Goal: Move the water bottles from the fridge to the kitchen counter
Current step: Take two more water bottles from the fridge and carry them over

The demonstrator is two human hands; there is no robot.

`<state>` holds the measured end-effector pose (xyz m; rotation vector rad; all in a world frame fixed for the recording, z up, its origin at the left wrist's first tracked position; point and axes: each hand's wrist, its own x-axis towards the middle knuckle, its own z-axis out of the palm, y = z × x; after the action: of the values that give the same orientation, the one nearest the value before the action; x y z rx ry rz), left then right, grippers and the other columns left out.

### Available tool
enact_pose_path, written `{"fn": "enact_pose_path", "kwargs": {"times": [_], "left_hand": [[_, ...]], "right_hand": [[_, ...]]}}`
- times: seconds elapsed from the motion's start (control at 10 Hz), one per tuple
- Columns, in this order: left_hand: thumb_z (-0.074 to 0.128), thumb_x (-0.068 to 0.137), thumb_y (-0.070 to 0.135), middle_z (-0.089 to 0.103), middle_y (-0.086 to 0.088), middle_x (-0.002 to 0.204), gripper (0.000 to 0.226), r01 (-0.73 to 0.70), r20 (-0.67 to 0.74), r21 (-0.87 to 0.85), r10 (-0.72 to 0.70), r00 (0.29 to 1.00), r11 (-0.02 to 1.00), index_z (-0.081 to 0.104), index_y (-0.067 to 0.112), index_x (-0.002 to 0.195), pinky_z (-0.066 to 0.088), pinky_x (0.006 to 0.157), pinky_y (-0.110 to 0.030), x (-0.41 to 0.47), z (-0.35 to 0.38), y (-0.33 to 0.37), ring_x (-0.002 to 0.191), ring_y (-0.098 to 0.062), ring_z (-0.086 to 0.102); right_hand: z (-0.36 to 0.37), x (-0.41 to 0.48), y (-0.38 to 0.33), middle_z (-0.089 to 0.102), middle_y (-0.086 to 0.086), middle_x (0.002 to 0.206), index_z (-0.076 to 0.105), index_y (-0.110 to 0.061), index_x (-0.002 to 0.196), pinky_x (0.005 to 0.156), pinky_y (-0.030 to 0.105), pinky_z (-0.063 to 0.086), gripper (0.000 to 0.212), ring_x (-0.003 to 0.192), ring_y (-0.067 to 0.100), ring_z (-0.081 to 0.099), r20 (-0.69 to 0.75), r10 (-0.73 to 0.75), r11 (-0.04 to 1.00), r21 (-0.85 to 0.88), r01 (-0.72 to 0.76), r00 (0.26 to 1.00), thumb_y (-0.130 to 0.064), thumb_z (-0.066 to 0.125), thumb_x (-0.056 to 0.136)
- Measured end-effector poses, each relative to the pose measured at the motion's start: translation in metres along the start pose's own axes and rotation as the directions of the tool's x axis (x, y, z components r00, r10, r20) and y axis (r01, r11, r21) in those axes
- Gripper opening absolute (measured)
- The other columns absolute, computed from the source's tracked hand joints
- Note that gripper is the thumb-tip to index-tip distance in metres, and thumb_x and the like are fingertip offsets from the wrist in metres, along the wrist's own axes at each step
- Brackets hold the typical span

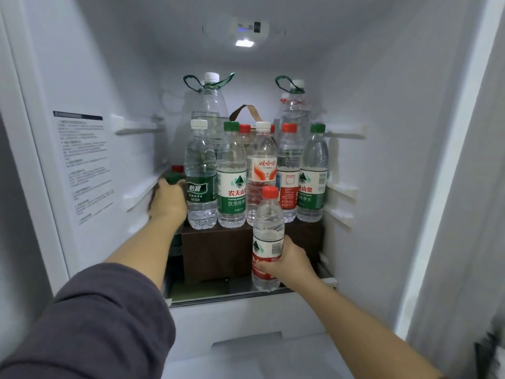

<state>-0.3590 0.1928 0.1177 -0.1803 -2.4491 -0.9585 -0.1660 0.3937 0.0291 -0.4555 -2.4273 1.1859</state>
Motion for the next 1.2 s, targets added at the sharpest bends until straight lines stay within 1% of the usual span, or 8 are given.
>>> {"fn": "enact_pose_path", "kwargs": {"times": [0.1,0.2,0.3,0.5,0.6,0.8,1.0,1.2], "left_hand": [[0.046,0.091,-0.001,0.052,-0.025,0.121,0.030,-0.131,-0.028,-0.007,0.130,0.991,0.991,0.059,0.006,0.118,0.037,0.073,-0.035,-0.020,-0.010,-0.005,0.101,-0.041,0.055],[0.047,0.097,0.017,0.056,-0.017,0.115,0.025,-0.091,-0.084,-0.087,0.084,0.993,0.992,0.062,0.010,0.116,0.035,0.074,-0.033,-0.036,-0.023,-0.004,0.090,-0.031,0.051],[0.049,0.097,0.029,0.054,-0.008,0.110,0.031,-0.131,-0.146,-0.154,0.108,0.983,0.979,0.061,0.016,0.122,0.037,0.077,-0.032,-0.049,-0.043,0.009,0.099,-0.030,0.053],[0.045,0.099,0.014,0.048,-0.013,0.129,0.040,-0.259,-0.146,0.089,0.270,0.952,0.962,0.057,0.029,0.135,0.037,0.075,-0.038,-0.077,-0.085,0.027,0.104,-0.038,0.051],[0.044,0.101,0.016,0.048,-0.011,0.130,0.037,-0.298,-0.147,0.059,0.304,0.941,0.953,0.059,0.027,0.133,0.033,0.075,-0.032,-0.089,-0.105,0.031,0.102,-0.034,0.050],[0.049,0.099,0.016,0.055,-0.012,0.121,0.033,-0.496,-0.048,-0.045,0.494,0.868,0.867,0.065,0.025,0.126,0.046,0.092,-0.041,-0.117,-0.104,0.023,0.108,-0.033,0.054],[0.049,0.099,0.014,0.053,-0.009,0.125,0.034,-0.469,0.055,-0.130,0.479,0.876,0.873,0.064,0.025,0.127,0.046,0.094,-0.042,-0.136,-0.069,0.035,0.111,-0.030,0.053],[0.044,0.102,0.018,0.049,-0.010,0.129,0.034,-0.397,0.111,-0.170,0.418,0.902,0.902,0.060,0.025,0.131,0.040,0.097,-0.034,-0.125,-0.049,0.039,0.116,-0.028,0.050]], "right_hand": [[0.000,-0.002,-0.001,0.066,0.000,0.123,0.053,-0.019,0.125,0.094,0.036,0.052,0.066,0.112,0.019,0.063,-0.008,0.004,1.000,-0.012,-0.004,1.000,-0.032,0.087,0.070],[0.000,-0.002,-0.004,0.065,0.003,0.123,0.052,-0.016,0.125,0.096,0.041,0.052,0.067,0.113,0.023,0.063,-0.014,0.019,0.999,-0.040,-0.020,1.000,-0.032,0.087,0.070],[0.001,-0.004,-0.006,0.065,0.004,0.124,0.051,-0.015,0.126,0.097,0.042,0.052,0.068,0.114,0.024,0.062,-0.023,0.029,0.998,-0.050,-0.031,0.999,-0.032,0.086,0.070],[-0.001,-0.010,-0.013,0.063,0.008,0.127,0.049,-0.011,0.129,0.096,0.040,0.051,0.069,0.117,0.027,0.061,-0.015,0.041,0.997,-0.065,-0.041,0.999,-0.030,0.085,0.073],[-0.002,-0.014,-0.015,0.063,0.009,0.126,0.049,-0.010,0.128,0.097,0.042,0.051,0.068,0.116,0.028,0.061,-0.017,0.042,0.997,-0.066,-0.043,0.999,-0.031,0.084,0.074],[-0.003,-0.015,-0.017,0.063,0.008,0.127,0.048,-0.011,0.128,0.096,0.041,0.051,0.068,0.117,0.027,0.061,-0.005,0.055,0.996,-0.068,-0.055,0.998,-0.031,0.084,0.073],[-0.003,-0.012,-0.014,0.062,0.008,0.129,0.047,-0.011,0.129,0.098,0.043,0.051,0.069,0.118,0.027,0.059,0.003,0.058,0.997,-0.059,-0.058,0.998,-0.029,0.085,0.074],[0.000,-0.008,-0.009,0.063,0.006,0.125,0.048,-0.012,0.128,0.095,0.040,0.051,0.068,0.116,0.026,0.061,0.000,0.055,0.998,-0.030,-0.055,0.998,-0.030,0.085,0.073]]}}
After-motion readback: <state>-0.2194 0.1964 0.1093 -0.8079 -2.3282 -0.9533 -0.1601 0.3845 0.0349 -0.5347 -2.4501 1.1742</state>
